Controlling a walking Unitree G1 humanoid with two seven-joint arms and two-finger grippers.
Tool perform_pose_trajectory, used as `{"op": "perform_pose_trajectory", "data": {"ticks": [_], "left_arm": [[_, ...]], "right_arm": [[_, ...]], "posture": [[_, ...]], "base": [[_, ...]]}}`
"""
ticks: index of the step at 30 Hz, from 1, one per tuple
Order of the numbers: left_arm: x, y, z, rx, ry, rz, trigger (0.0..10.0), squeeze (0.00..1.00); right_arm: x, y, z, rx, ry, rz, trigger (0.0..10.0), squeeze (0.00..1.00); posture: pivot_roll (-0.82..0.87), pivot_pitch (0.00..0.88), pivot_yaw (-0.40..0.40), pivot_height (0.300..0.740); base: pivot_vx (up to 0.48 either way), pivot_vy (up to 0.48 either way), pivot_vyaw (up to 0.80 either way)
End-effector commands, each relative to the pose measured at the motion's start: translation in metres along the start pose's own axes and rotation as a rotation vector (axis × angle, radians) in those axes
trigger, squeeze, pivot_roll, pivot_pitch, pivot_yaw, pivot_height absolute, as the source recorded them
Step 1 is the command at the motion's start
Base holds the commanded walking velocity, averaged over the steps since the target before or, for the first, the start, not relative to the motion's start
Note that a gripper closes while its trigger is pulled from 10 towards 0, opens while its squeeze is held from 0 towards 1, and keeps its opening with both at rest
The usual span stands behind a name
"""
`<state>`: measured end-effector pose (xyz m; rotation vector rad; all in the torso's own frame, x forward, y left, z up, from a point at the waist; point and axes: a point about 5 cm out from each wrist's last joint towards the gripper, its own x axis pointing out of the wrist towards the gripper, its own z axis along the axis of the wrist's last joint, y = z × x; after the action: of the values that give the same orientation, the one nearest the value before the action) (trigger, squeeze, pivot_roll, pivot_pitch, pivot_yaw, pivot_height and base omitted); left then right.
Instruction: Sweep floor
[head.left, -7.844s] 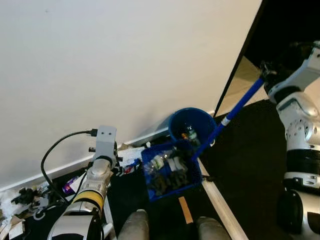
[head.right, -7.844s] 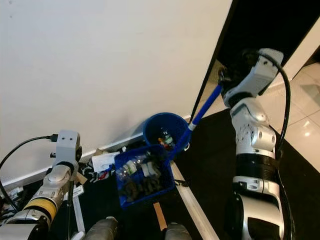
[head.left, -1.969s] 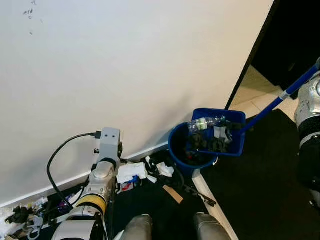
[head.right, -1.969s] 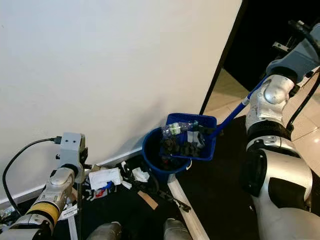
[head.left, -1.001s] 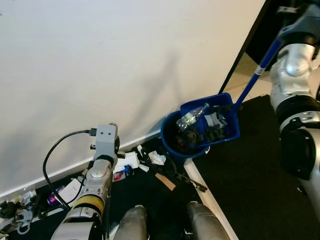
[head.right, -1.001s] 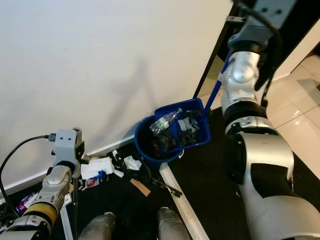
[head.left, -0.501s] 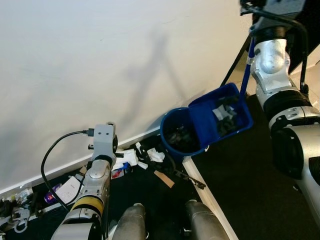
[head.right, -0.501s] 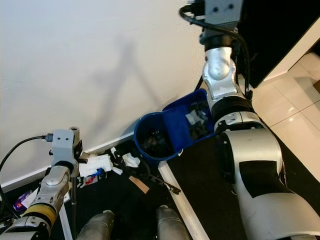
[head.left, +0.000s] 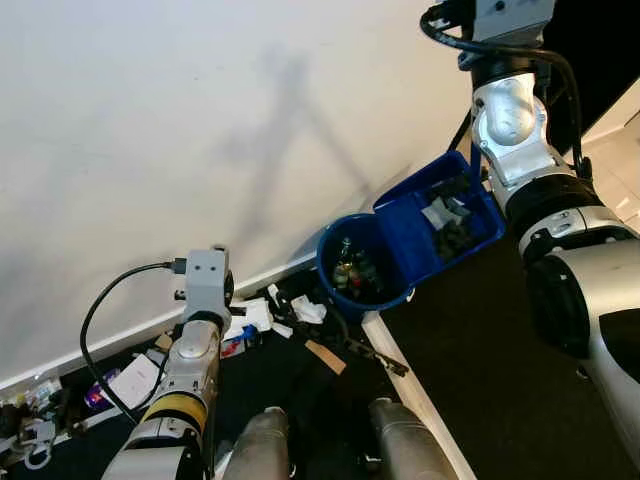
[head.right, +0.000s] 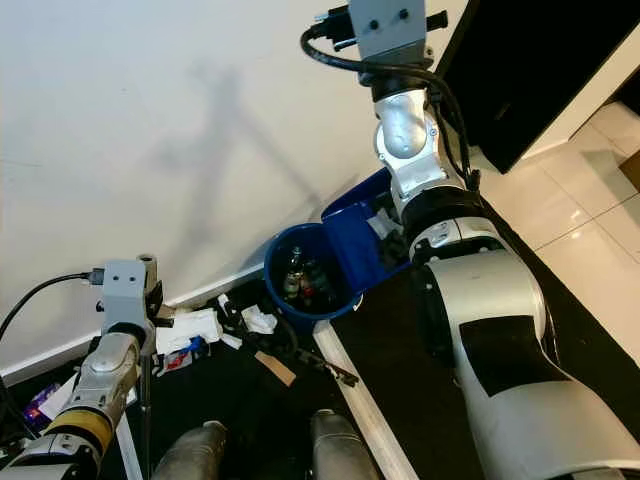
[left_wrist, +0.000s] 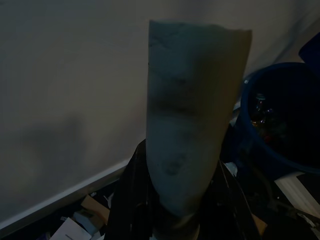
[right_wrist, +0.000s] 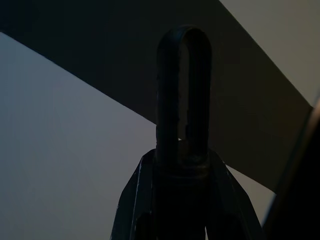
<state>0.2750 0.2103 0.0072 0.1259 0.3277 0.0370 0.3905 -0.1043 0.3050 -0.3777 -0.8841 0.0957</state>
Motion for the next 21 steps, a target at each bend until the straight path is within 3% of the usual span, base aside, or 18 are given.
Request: {"op": "perform_pose_trajectory", "data": {"ticks": [1,4,6,10,21], "left_arm": [[-0.006,-0.004,-0.013,-0.053,0.035,0.005,10.0,0.0],[-0.006,-0.004,-0.013,-0.054,0.036,0.007,10.0,0.0],[-0.006,-0.004,-0.013,-0.054,0.036,0.007,10.0,0.0],[-0.006,-0.004,-0.012,-0.057,0.034,0.009,10.0,0.0],[-0.005,-0.004,-0.013,-0.058,0.038,0.003,10.0,0.0]], "right_arm": [[0.007,0.009,0.016,-0.015,-0.113,0.06,10.0,0.0],[0.004,0.024,0.021,-0.005,-0.15,0.12,10.0,0.0],[0.004,0.024,0.021,-0.005,-0.15,0.12,10.0,0.0],[-0.002,0.039,0.022,-0.01,-0.165,0.191,10.0,0.0],[-0.011,0.045,0.018,-0.012,-0.171,0.252,10.0,0.0]], "posture": [[0.0,0.106,-0.149,0.74],[0.0,0.106,-0.15,0.74],[0.0,0.106,-0.15,0.74],[0.0,0.1,-0.154,0.74],[0.0,0.09,-0.15,0.74]], "base": [[0.0,0.0,0.0],[0.0,0.0,0.0],[0.0,0.0,0.0],[0.0,0.0,0.0],[0.0,0.0,0.0]]}}
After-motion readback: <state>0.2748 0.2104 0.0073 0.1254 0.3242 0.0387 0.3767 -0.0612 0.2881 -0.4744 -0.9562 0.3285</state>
